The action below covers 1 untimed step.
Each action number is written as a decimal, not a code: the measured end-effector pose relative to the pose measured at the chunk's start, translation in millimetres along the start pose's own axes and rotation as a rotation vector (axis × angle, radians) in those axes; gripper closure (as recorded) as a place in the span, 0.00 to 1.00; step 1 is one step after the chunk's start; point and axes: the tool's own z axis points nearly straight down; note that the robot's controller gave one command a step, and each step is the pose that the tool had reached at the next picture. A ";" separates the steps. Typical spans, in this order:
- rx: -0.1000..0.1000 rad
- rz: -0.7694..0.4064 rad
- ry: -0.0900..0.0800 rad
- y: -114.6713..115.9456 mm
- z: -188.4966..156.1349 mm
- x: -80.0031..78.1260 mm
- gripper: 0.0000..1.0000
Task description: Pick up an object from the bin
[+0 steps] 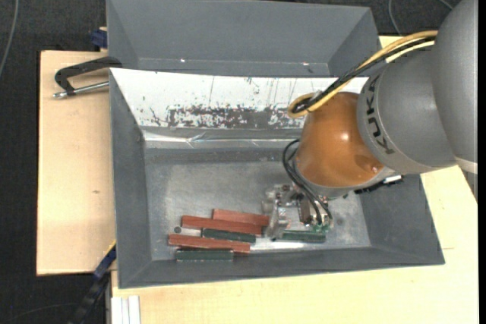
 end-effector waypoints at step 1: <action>0.000 0.000 0.000 0.0 -42.9 0.1 1.00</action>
Offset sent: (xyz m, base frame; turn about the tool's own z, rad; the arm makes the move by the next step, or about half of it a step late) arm 0.0000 0.0002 0.0050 0.0000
